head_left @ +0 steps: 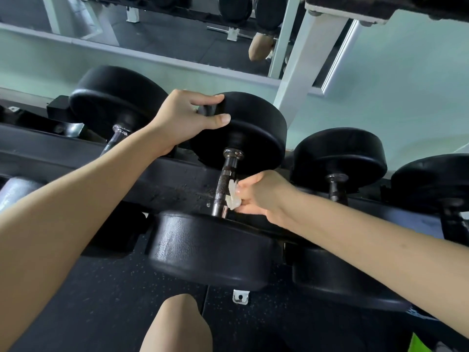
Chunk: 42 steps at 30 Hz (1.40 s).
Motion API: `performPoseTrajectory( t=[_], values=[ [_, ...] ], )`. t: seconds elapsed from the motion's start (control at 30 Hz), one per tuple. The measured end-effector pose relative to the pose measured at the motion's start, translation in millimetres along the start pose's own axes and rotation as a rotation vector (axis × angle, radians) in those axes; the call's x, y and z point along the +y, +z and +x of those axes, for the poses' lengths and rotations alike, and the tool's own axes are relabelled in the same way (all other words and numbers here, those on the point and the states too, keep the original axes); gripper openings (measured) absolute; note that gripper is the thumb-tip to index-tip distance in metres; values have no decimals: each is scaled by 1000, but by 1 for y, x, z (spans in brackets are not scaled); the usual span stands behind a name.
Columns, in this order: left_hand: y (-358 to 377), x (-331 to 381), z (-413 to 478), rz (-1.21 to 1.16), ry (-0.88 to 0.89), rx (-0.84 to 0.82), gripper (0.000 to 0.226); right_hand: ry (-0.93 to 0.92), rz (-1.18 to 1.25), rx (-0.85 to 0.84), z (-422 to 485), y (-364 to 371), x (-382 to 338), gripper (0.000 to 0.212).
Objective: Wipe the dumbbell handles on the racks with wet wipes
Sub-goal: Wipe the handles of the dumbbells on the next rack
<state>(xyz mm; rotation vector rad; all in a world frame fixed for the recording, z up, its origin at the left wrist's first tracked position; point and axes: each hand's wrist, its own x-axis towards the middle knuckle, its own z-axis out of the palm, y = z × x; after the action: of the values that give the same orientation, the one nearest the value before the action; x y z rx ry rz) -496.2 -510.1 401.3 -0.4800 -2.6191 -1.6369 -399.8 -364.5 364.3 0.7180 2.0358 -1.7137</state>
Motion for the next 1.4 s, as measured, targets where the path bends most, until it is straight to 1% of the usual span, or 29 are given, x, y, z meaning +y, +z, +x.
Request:
performPoseTrajectory(
  t=[0.03, 0.1, 0.13, 0.17, 0.27, 0.37, 0.43, 0.5, 0.6, 0.7, 0.77, 0.83, 0.9, 0.97, 1.03, 1.07, 1.1, 1.13, 1.17, 1.23, 1.27, 1.33, 1.37, 1.4],
  values=[
    [0, 0, 0, -3, -3, 0, 46, 4, -17, 14, 3, 2, -4, 13],
    [0, 1, 0, -12, -8, -3, 46, -70, 55, 111, 10, 5, -11, 10],
    [0, 0, 0, -17, -10, -4, 45, -102, 103, 148, 15, 5, -10, 15],
    [-1, 0, 0, -19, -11, -4, 45, -122, 164, 148, 18, 6, -7, 18],
    [-1, 0, 1, -21, -10, 2, 45, -46, 229, 48, 5, 9, 7, 30],
    [-1, 0, 1, -14, -10, 4, 45, -2, 153, -11, 1, 6, 10, 34],
    [-1, 1, 1, -2, -11, -1, 45, 24, 203, -57, 6, 5, 1, 31],
    [-1, 1, 0, 3, -11, -5, 45, 25, 245, -67, 11, 3, -6, 27],
    [-1, 0, 0, 8, -15, -2, 45, 28, 282, -107, 10, 4, 2, 16],
    [-2, 0, 1, 7, -13, 3, 46, 126, 227, -185, 2, 10, 17, 17],
    [-2, 0, 1, 2, -20, -6, 46, 187, 184, -223, 5, 6, 13, 17],
    [-2, -1, 1, 2, -22, -8, 45, 216, 218, -213, 14, -2, 0, 17],
    [-1, -2, 1, -1, -21, -4, 45, 213, 293, -170, 19, -8, -13, 21],
    [-1, -2, 1, -5, -21, -5, 46, 187, 356, -141, 18, -8, -17, 32],
    [-1, -3, 1, -3, -21, -5, 46, 151, 351, -179, 9, -8, -13, 40],
    [-1, -3, 1, -3, -21, -6, 46, 122, 287, -186, 5, -10, -9, 37],
    [-1, -2, 2, -3, -22, -7, 46, 73, 202, -156, 0, -13, -6, 34],
    [0, -2, 2, -4, -25, -8, 46, -24, 83, -91, -4, -17, -4, 32],
    [0, -2, 1, -5, -29, -6, 46, -183, -75, -12, -8, -22, -5, 29],
    [0, -1, 1, -2, -28, -2, 46, -628, -509, 163, -5, -27, -9, 29],
    [-1, -1, 1, 2, -26, -3, 46, -788, -740, 152, -1, -27, -13, 32],
    [-2, 1, 0, 14, -24, -13, 46, -986, -1195, 11, 13, -18, -18, 30],
    [-2, 1, 0, 18, -25, -18, 46, -1070, -1362, -56, 20, -13, -19, 28],
    [-2, 1, 0, 24, -25, -21, 46, -1138, -1448, -88, 28, -12, -17, 32]
  ],
)
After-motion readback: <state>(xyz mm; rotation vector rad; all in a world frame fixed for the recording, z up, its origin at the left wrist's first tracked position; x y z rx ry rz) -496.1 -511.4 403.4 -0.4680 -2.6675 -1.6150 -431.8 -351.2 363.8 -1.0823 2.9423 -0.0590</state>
